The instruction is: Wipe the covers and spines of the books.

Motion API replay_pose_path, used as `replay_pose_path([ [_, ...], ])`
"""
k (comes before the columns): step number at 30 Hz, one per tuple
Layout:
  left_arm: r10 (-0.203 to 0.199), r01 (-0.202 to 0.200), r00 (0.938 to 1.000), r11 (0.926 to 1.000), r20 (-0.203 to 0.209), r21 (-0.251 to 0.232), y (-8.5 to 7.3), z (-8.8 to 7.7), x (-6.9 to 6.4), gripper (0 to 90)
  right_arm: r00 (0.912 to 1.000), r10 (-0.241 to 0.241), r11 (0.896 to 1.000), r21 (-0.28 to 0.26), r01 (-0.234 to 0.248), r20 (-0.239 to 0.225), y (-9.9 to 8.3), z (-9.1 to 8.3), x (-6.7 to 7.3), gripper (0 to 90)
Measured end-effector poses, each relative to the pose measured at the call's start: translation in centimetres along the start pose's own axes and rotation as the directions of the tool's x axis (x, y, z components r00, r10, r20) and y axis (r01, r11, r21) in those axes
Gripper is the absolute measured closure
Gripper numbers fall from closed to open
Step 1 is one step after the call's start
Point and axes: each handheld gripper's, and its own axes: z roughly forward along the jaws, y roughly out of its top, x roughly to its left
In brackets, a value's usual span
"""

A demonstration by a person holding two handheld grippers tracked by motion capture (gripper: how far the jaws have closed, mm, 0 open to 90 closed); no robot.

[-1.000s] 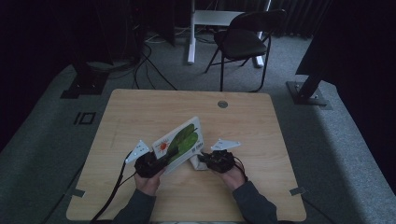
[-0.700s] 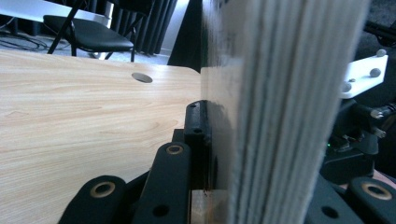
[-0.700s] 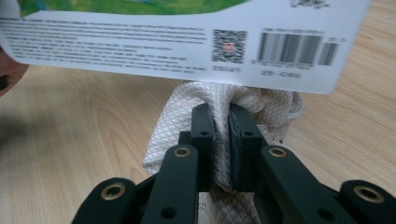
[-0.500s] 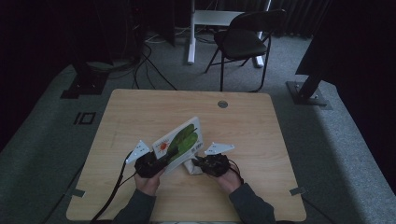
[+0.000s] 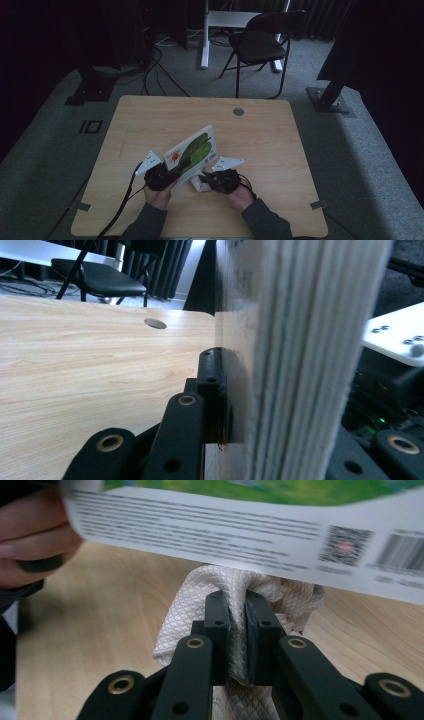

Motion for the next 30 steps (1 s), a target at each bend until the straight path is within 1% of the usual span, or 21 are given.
replay_pose_path([
  [8,0.004,-0.004,1.0000,1.0000,-0.004,-0.006,0.0,0.0,-0.1,79.0,0.9982,-0.044,0.999,-0.006,0.044,-0.040,0.4,0.2,1.5,82.8],
  [13,0.004,-0.004,1.0000,1.0000,-0.009,-0.009,-0.1,0.1,-0.1,79.0,0.9945,-0.078,0.997,-0.014,0.078,-0.069,0.6,0.3,2.6,82.8],
  [17,0.009,-0.009,0.9999,0.9999,-0.012,-0.008,-0.1,0.1,-0.1,79.0,0.9896,-0.108,0.994,-0.024,0.106,-0.095,0.8,0.4,3.4,82.8],
  [20,0.015,-0.016,0.9998,0.9998,-0.014,-0.012,-0.1,0.0,-0.1,79.0,0.9875,-0.117,0.993,-0.029,0.114,-0.106,1.0,0.4,3.7,82.8],
  [22,0.013,-0.013,0.9998,0.9998,-0.016,-0.015,0.0,0.0,-0.1,79.0,0.9860,-0.123,0.992,-0.032,0.120,-0.113,1.1,0.5,3.9,82.8],
  [27,0.018,-0.019,0.9997,0.9997,-0.015,-0.015,-0.1,0.0,-0.1,79.0,0.9794,-0.146,0.989,-0.043,0.142,-0.139,1.2,0.3,4.5,82.8],
  [30,0.018,-0.019,0.9997,0.9997,-0.017,-0.016,-0.1,0.0,-0.1,79.0,0.9729,-0.173,0.985,-0.052,0.167,-0.153,1.2,0.2,4.9,82.8],
])
